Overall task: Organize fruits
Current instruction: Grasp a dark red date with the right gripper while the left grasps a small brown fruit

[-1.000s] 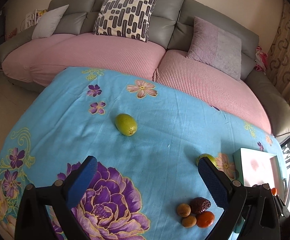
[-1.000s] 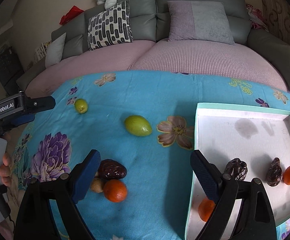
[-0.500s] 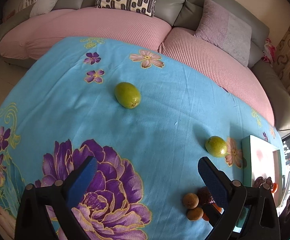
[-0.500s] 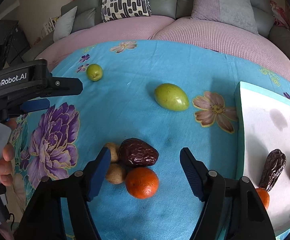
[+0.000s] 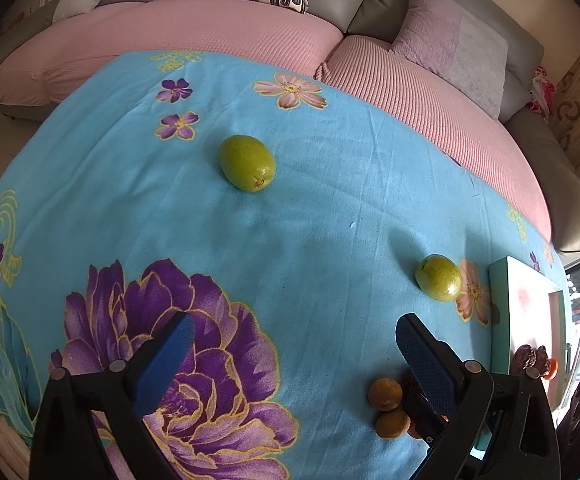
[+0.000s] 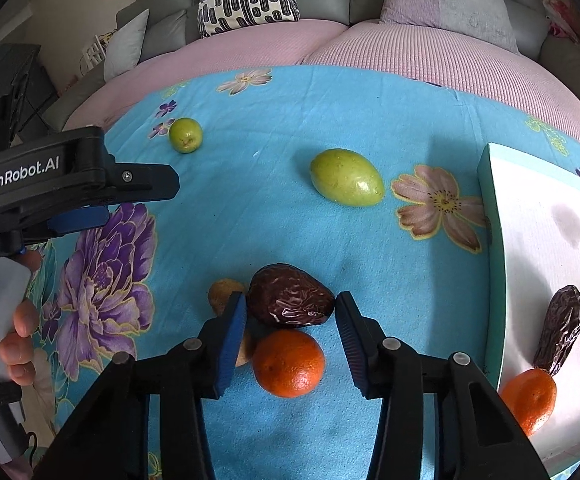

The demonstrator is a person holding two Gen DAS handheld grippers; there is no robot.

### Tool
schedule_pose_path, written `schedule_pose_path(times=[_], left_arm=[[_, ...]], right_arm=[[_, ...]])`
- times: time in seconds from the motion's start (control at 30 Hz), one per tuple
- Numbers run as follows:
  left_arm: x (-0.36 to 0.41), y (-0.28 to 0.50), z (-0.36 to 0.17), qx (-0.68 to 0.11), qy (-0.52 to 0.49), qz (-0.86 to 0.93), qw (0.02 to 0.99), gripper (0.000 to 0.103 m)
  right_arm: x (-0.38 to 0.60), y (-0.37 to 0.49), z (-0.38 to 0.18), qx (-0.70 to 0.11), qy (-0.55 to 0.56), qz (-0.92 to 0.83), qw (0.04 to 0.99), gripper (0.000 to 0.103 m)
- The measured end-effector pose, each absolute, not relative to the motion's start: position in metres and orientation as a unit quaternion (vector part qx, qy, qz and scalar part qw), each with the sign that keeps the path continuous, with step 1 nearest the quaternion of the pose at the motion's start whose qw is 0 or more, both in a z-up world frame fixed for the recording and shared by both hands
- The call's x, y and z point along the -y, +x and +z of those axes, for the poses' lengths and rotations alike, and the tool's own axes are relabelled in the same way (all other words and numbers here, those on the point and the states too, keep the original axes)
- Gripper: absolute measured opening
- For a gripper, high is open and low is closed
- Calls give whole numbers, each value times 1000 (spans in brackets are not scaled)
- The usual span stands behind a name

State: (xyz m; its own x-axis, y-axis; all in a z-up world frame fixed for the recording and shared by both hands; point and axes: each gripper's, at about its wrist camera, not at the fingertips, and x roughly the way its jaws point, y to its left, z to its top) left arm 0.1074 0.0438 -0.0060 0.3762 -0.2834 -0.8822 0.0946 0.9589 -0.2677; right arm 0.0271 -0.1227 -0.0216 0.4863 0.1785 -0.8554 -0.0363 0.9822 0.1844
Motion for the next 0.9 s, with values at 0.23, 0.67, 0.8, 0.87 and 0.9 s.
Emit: schedule_pose_path(times=[0.23, 0.67, 0.8, 0.87, 0.9], left_arm=[[-33, 102, -8, -548, -75, -127, 823, 102], [11, 73, -17, -566, -40, -209, 796, 82], [24, 63, -21, -572, -23, -220, 790, 59], [27, 61, -25, -576, -17, -222, 787, 47], [29, 60, -26, -578, -14, -222, 785, 43]], right_arm=[[151, 18, -5, -484, 80, 20, 871, 48], [204, -11, 29, -444, 113, -44, 888, 48], [209, -19, 38, -431, 117, -47, 893, 48], [211, -23, 41, -426, 119, -47, 896, 48], [212, -24, 42, -424, 121, -48, 896, 48]])
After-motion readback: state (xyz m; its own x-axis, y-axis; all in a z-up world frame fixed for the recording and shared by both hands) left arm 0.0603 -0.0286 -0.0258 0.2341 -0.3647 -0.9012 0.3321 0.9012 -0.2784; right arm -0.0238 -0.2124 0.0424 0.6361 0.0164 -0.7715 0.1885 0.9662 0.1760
